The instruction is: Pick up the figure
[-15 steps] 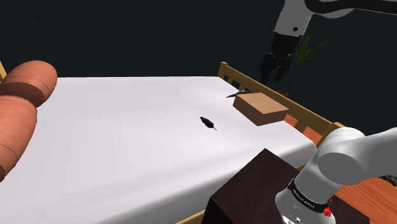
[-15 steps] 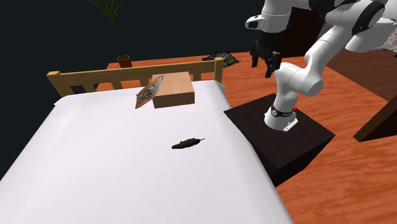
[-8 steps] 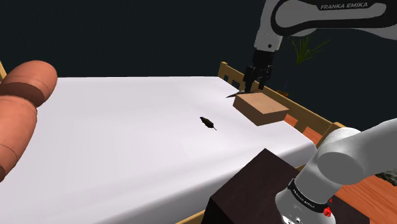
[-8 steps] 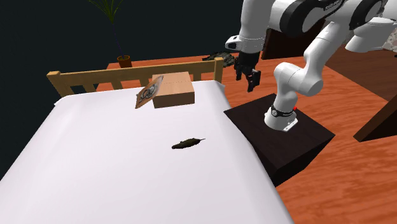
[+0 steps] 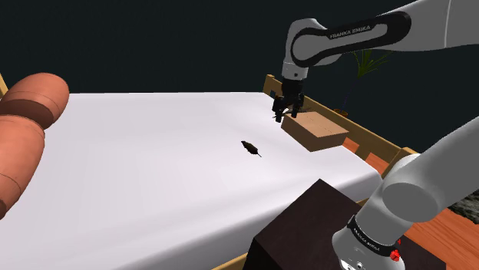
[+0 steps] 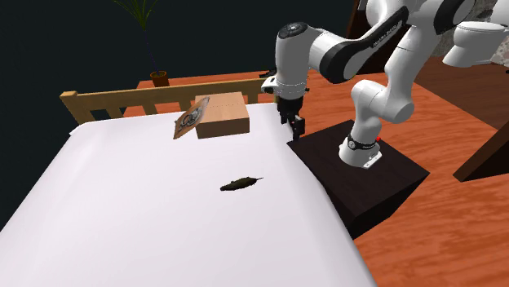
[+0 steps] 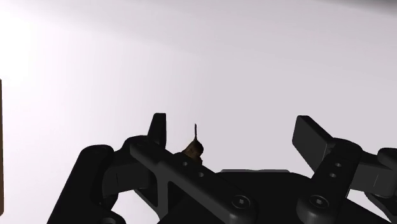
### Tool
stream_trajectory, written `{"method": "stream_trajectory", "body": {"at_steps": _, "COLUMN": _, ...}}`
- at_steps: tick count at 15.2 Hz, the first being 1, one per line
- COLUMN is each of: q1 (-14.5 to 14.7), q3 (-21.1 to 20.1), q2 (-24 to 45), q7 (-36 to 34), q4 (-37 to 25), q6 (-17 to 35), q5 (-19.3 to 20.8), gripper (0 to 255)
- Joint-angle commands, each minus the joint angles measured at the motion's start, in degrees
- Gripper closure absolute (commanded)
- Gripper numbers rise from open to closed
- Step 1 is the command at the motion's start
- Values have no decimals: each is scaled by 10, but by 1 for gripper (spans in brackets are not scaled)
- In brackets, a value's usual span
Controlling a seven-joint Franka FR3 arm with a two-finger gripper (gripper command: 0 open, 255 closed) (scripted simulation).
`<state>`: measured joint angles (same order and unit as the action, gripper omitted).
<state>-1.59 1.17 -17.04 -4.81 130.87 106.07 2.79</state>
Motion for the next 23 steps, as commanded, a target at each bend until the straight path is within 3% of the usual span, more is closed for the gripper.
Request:
{"method": "stream_trajectory", "body": {"at_steps": 1, "q1": -1, "q3": 2, "q2": 43, "q7": 2, "q4": -14, "q6": 23, "q5": 3, "gripper": 0}}
{"method": "stream_trajectory", "body": {"at_steps": 12, "q1": -12, "q3": 12, "q2": 289, "q7": 18, "q4": -139, "q6": 107, "q5": 18, "gripper": 0}}
{"method": "stream_trajectory", "body": {"at_steps": 23, "q1": -22, "q3": 19, "q2": 525, "q7": 31, "q4": -333, "q6": 117, "q5": 25, "gripper": 0}}
